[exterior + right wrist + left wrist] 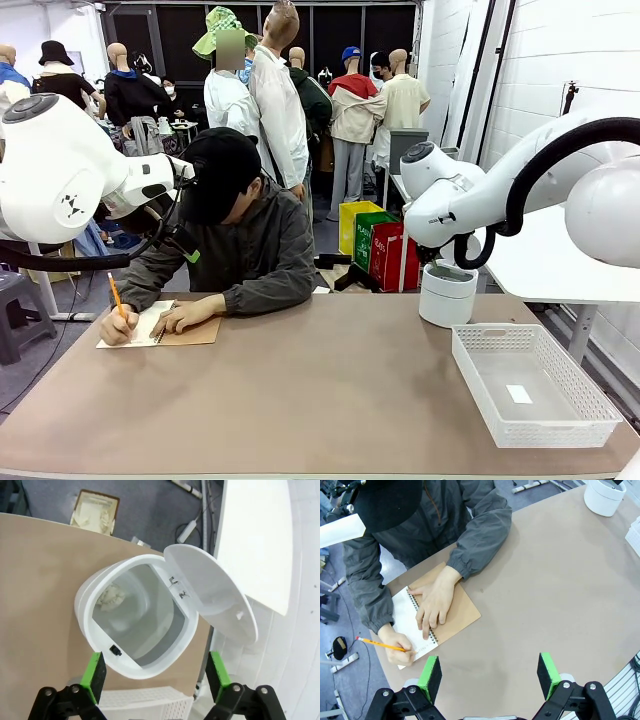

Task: Sort the paper based on its condition.
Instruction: If a person hands you a paper, place it in the Organizing basket , and if it's crumpled, put it in the Trash can.

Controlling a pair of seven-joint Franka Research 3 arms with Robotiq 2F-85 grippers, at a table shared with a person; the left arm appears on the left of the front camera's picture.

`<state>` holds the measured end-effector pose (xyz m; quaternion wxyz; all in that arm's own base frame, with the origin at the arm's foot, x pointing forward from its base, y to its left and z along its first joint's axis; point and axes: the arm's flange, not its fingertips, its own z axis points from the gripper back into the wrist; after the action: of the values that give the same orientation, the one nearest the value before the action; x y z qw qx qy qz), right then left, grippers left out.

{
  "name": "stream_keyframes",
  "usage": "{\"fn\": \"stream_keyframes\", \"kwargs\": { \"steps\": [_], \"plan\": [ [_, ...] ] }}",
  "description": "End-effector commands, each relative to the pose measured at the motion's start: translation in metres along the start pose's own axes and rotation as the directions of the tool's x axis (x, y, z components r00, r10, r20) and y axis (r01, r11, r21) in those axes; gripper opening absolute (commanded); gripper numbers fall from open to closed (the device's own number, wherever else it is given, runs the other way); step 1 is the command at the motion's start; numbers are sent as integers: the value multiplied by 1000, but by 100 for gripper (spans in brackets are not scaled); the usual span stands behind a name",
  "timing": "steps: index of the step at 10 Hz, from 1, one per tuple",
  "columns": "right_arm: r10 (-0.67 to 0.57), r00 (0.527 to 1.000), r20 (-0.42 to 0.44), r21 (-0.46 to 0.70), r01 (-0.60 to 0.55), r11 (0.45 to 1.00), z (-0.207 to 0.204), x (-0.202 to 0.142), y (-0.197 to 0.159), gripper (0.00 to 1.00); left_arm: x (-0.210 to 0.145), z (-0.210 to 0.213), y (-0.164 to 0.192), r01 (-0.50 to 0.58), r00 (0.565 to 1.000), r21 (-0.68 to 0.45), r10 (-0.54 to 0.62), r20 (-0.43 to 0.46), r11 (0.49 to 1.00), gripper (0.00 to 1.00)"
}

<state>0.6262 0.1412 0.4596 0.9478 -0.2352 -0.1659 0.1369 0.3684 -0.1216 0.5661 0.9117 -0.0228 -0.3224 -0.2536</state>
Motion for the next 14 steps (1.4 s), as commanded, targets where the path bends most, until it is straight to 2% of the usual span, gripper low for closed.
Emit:
{"fn": "stream_keyframes", "kwargs": {
  "steps": [1,2,3,14],
  "plan": [
    [-13,999,-37,-6,13,1000,3,0,-1,100,0,1,1,-3,1000,-2,3,-5,1000,100],
    [-12,998,-62,-19,11,1000,6,1,0,100,0,1,1,-3,1000,-2,3,-5,1000,100],
    [-1,1000,-7,-4,1,1000,3,-1,-1,100,0,1,1,-3,1000,-2,3,-5,1000,100],
    [-1,1000,-7,-4,1,1000,3,-1,-1,100,0,1,1,-3,1000,-2,3,-5,1000,100]
  ]
}}
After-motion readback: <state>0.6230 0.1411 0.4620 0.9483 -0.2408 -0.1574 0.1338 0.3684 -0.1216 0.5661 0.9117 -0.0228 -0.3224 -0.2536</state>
